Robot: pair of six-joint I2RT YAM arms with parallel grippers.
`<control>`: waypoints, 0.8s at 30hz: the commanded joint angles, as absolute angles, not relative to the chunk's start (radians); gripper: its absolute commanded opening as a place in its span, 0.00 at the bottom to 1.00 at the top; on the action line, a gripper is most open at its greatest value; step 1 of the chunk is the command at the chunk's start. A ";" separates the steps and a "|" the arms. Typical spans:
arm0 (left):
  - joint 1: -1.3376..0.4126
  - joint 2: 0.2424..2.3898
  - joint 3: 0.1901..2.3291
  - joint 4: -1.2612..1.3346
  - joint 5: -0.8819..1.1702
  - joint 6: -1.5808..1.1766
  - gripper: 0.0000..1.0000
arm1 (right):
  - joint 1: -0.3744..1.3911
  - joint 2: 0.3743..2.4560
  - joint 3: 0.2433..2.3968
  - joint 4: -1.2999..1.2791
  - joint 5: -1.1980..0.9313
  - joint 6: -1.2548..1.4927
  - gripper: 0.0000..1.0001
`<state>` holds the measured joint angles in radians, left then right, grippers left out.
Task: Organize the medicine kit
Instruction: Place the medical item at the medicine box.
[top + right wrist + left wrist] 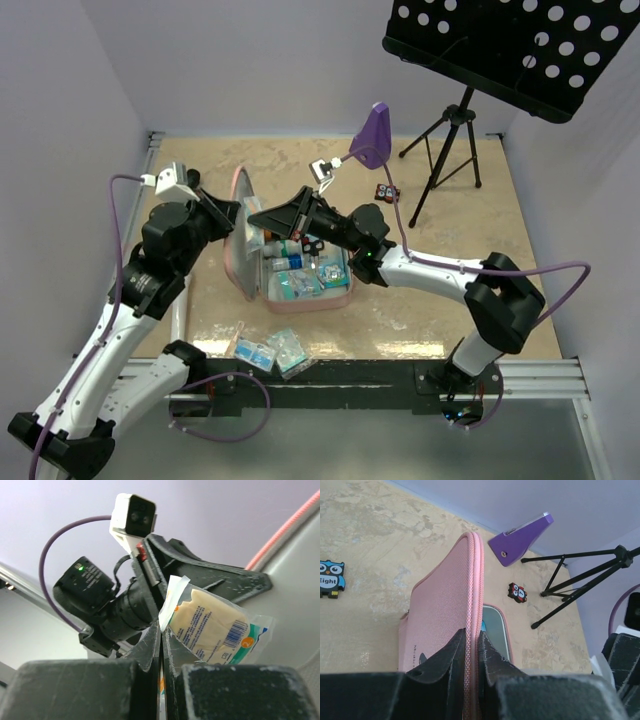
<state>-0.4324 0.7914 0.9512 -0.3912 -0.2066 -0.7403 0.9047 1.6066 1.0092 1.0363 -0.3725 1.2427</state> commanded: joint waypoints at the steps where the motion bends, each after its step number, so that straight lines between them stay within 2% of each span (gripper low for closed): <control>1: -0.430 0.753 0.956 -0.359 -0.239 -0.749 0.00 | 0.914 1.626 1.020 1.108 -0.341 1.261 0.00; 14: -0.430 0.742 0.951 -0.367 -0.250 -0.730 0.00 | 0.922 1.687 1.048 1.066 -0.342 1.244 0.00; 24: -0.430 0.742 0.945 -0.364 -0.255 -0.721 0.00 | 0.934 1.689 1.186 0.680 -0.308 1.059 0.00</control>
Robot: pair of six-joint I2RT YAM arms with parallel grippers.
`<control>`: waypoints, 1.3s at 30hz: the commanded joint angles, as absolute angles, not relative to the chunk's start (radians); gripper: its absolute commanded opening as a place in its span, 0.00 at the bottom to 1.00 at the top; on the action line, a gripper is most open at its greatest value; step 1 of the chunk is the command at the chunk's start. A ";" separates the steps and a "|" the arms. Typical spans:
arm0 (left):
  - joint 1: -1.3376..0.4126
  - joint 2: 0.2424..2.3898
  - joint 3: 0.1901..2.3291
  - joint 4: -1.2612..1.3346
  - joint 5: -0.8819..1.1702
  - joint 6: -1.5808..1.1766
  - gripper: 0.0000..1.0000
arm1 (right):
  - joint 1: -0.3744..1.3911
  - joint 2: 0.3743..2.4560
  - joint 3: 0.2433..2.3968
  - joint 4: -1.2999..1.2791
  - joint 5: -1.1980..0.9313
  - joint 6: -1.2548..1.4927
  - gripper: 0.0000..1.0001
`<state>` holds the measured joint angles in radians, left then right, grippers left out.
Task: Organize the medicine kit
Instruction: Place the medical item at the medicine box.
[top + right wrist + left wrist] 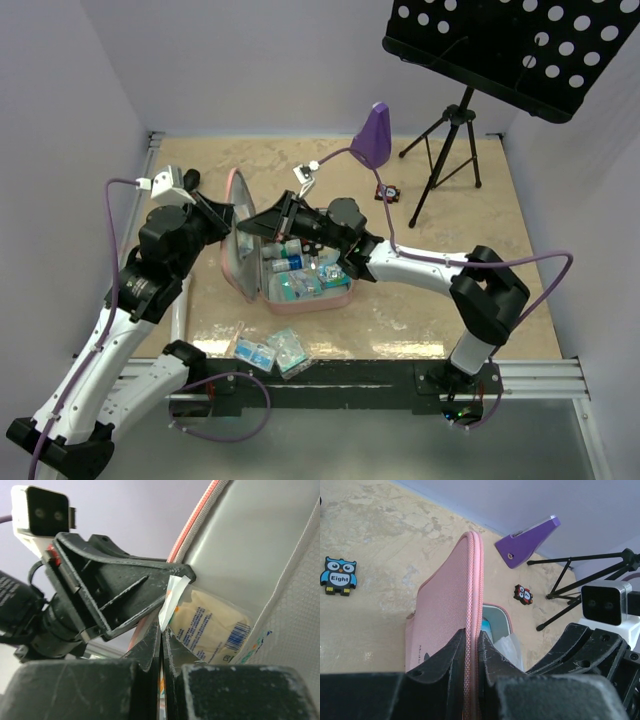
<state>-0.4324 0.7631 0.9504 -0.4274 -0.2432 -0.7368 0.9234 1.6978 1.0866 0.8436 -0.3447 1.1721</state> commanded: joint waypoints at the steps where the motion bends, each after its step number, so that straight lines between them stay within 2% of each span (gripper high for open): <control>1: -0.430 0.742 0.943 -0.362 -0.255 -0.721 0.00 | 0.937 1.692 1.209 0.626 -0.307 1.037 0.00; 2: -0.430 0.742 0.942 -0.361 -0.256 -0.721 0.00 | 0.939 1.697 1.229 0.579 -0.305 1.017 0.02; 6: -0.430 0.744 0.939 -0.362 -0.259 -0.719 0.00 | 0.951 1.686 1.285 0.428 -0.256 0.942 0.30; 10: -0.430 0.744 0.939 -0.362 -0.265 -0.716 0.00 | 0.960 1.654 1.315 0.321 -0.204 0.894 0.45; 21: -0.430 0.746 0.940 -0.360 -0.268 -0.713 0.00 | 0.960 1.566 1.351 0.132 -0.095 0.805 0.51; 24: -0.430 0.746 0.943 -0.360 -0.268 -0.713 0.00 | 0.963 1.540 1.371 0.075 -0.051 0.767 0.44; 27: -0.430 0.750 0.945 -0.356 -0.262 -0.712 0.00 | 0.974 1.532 1.400 0.009 -0.015 0.709 0.18; 30: -0.430 0.753 0.945 -0.350 -0.255 -0.712 0.00 | 0.991 1.551 1.430 -0.043 -0.003 0.657 0.04; 32: -0.430 0.756 0.945 -0.345 -0.245 -0.713 0.00 | 1.000 1.566 1.442 -0.054 -0.003 0.631 0.00; 39: -0.430 0.761 0.946 -0.334 -0.230 -0.715 0.00 | 1.035 1.676 1.566 -0.139 -0.003 0.548 0.00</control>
<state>-0.4316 0.7635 0.9382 -0.4107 -0.2470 -0.7292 1.0168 1.6218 1.4780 -0.0673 -0.0238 0.6304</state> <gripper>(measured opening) 0.177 0.007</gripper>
